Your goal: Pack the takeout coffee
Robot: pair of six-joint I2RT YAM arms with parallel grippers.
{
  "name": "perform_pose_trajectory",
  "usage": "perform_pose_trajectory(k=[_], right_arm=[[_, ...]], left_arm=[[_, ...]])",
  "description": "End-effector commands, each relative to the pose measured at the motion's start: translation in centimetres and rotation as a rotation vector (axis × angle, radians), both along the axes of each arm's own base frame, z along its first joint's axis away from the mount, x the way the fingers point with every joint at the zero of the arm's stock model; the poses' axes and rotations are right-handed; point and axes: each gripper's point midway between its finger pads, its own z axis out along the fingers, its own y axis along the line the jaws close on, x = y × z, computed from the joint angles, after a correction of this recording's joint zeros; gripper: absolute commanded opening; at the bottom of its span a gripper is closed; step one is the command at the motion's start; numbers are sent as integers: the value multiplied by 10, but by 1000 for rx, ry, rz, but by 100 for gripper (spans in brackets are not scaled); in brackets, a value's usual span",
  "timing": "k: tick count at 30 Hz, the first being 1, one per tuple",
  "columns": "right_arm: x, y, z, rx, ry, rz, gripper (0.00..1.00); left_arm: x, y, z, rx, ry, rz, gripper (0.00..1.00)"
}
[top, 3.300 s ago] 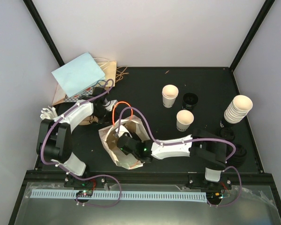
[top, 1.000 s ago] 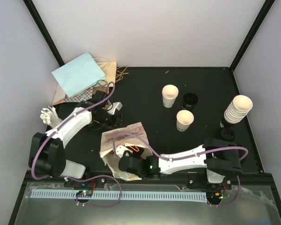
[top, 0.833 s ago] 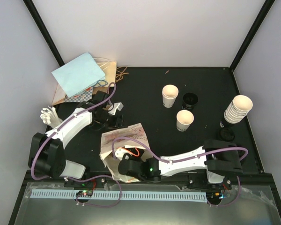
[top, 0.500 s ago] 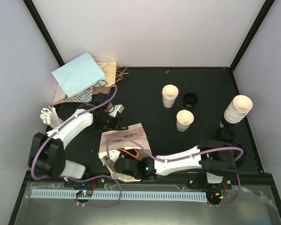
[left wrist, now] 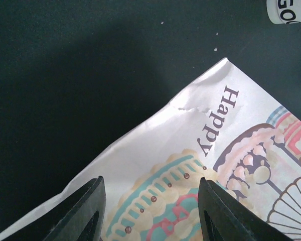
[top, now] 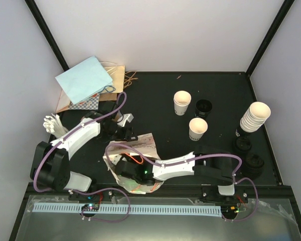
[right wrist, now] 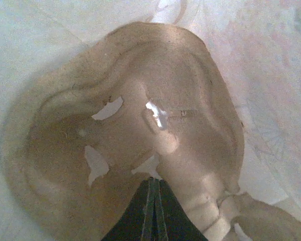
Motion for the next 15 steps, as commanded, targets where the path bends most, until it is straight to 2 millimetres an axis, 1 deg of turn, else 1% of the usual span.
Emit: perform_pose_trajectory(k=[1, 5, 7, 9, 11, 13, 15], right_arm=[[14, -2, -20, -83, 4, -20, 1], [28, -13, -33, -142, -1, -84, 1], [34, -19, -31, -147, -24, -122, 1], [39, -25, -24, -136, -52, -159, 1], [44, -30, -12, -125, -77, -204, 1], [44, -32, 1, -100, -75, -205, 1], [39, -30, 17, -53, -49, -171, 1]], left_arm=[[-8, -2, 0, -3, 27, -1, 53], [-8, -1, -2, 3, 31, 4, 53], [-8, 0, -3, 8, 31, 5, 53], [-7, -1, -3, 8, 33, 5, 53], [-7, -1, -4, 10, 34, 5, 53], [-4, -2, -1, 9, 29, 8, 53], [-1, -2, 3, 7, 19, 14, 54]])
